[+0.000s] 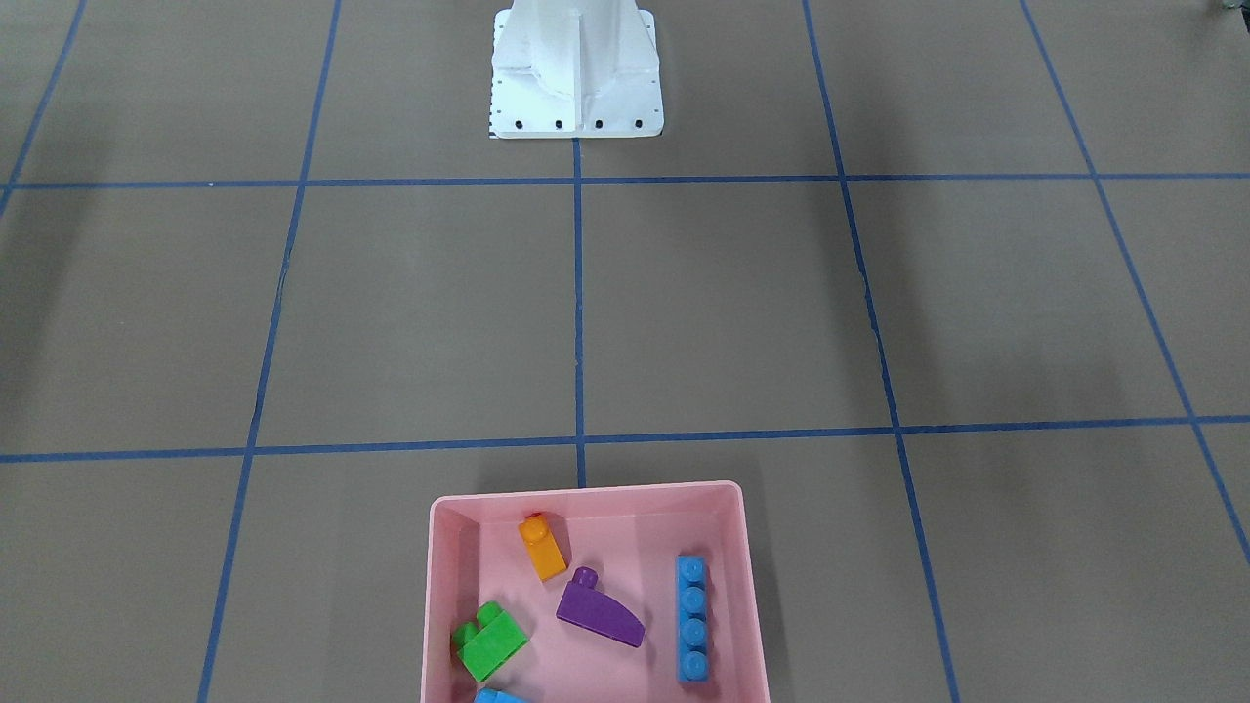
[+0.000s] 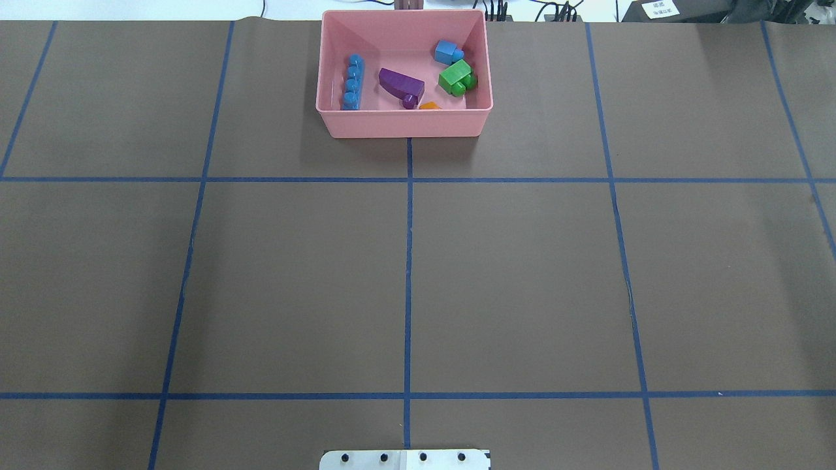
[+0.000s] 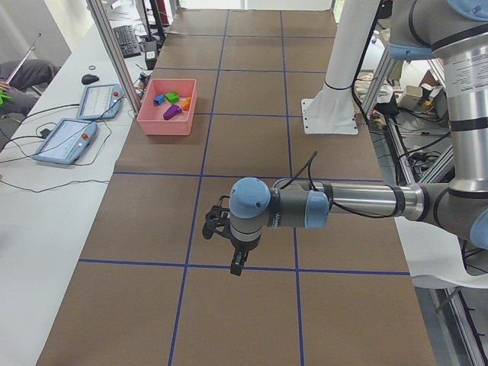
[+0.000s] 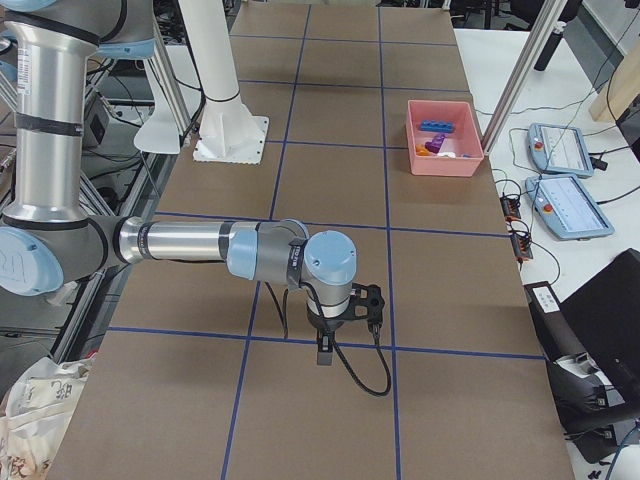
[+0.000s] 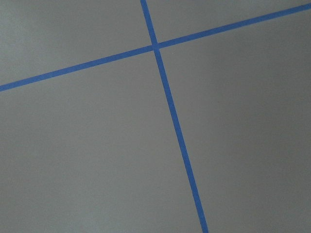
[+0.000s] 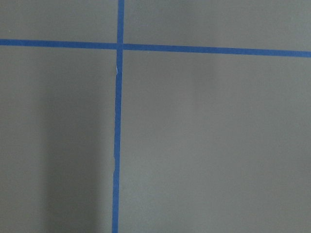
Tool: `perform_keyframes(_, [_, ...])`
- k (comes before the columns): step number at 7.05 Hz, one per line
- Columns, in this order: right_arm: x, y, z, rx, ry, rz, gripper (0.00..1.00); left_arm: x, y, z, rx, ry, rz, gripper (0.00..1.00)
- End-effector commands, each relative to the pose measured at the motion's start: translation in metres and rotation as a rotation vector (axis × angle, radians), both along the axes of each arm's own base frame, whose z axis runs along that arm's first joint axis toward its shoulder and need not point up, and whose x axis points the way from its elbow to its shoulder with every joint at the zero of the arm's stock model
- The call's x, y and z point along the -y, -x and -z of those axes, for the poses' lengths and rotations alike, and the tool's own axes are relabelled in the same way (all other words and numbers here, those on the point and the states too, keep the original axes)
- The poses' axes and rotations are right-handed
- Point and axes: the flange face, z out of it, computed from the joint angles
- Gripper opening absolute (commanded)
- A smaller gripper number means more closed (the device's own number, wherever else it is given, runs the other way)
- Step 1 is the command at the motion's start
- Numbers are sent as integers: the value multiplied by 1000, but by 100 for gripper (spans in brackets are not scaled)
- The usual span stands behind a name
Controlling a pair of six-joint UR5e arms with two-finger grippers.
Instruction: Put all blocks into box
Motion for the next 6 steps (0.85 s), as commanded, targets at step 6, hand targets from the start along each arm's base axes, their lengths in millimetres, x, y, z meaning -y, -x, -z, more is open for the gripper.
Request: perform_keyframes(6, [-2, 10, -5, -7, 2, 26, 100, 1, -7, -1, 1, -2, -22, 100])
